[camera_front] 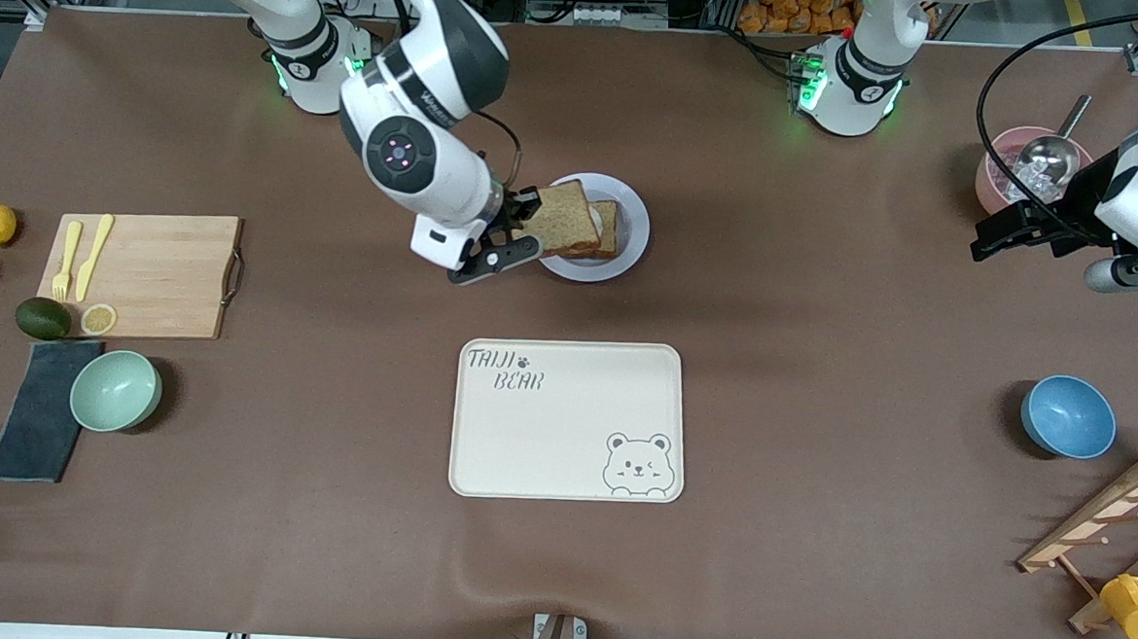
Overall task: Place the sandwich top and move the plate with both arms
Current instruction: 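Carry the bread slice with the right gripper onto the egg toast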
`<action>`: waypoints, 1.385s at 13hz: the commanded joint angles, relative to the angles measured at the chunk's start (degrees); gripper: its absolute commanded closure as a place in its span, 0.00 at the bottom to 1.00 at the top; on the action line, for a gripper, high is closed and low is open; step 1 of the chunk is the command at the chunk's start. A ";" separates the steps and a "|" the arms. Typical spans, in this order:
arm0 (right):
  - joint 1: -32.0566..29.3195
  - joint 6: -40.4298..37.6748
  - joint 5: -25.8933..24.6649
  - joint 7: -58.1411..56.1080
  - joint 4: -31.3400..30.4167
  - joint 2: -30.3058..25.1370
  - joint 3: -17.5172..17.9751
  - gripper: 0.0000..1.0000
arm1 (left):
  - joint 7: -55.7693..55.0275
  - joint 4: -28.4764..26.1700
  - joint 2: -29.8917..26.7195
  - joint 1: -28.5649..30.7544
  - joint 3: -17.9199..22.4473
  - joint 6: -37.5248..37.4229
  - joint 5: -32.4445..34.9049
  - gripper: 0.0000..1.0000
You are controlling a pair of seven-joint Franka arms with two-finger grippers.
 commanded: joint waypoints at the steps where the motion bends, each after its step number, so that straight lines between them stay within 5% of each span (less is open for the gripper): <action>1: 3.59 6.29 0.68 7.68 -5.11 -0.93 -0.78 1.00 | -0.72 -0.22 -0.31 -0.08 -0.12 0.54 -0.13 0.00; 8: 9.75 18.52 1.20 14.73 -14.43 -0.67 -0.87 1.00 | -0.81 -0.31 -0.04 -0.25 -0.21 0.54 -0.13 0.00; 18: 10.01 20.02 1.20 18.95 -15.41 1.18 -0.87 1.00 | -0.98 -0.57 -0.04 -0.61 -0.29 0.54 -0.05 0.00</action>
